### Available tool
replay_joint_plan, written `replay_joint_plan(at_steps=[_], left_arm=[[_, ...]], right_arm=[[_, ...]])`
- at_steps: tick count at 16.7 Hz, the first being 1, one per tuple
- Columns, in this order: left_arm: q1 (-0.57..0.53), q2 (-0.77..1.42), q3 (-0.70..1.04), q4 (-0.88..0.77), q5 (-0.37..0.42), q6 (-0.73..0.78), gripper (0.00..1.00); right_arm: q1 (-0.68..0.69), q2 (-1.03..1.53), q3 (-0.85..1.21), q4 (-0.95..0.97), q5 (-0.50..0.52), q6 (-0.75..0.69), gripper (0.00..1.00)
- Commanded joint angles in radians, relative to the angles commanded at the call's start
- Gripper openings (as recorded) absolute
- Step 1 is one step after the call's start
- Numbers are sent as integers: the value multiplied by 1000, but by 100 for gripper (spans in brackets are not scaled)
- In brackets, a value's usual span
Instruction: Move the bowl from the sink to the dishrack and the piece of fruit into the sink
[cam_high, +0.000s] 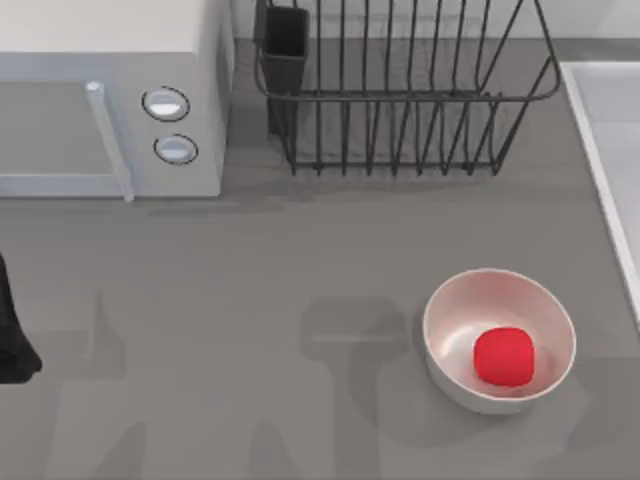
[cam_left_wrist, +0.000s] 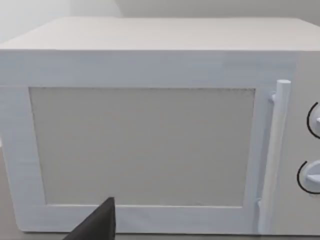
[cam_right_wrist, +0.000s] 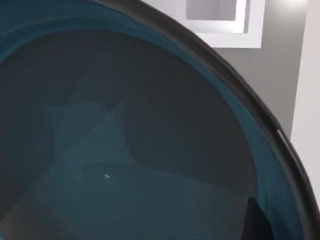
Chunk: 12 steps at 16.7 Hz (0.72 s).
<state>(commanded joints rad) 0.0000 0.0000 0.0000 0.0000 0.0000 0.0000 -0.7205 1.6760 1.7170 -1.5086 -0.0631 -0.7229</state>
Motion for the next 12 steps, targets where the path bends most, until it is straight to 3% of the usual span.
replay_joint_plan(at_steps=[5, 12], left_arm=[[0, 0, 0, 0, 0, 0, 100], [0, 0, 0, 0, 0, 0, 100]], right_arm=[[-74, -152, -88, -93, -10, -60, 0], [-38, -147, -76, -62, 6, -39, 0]])
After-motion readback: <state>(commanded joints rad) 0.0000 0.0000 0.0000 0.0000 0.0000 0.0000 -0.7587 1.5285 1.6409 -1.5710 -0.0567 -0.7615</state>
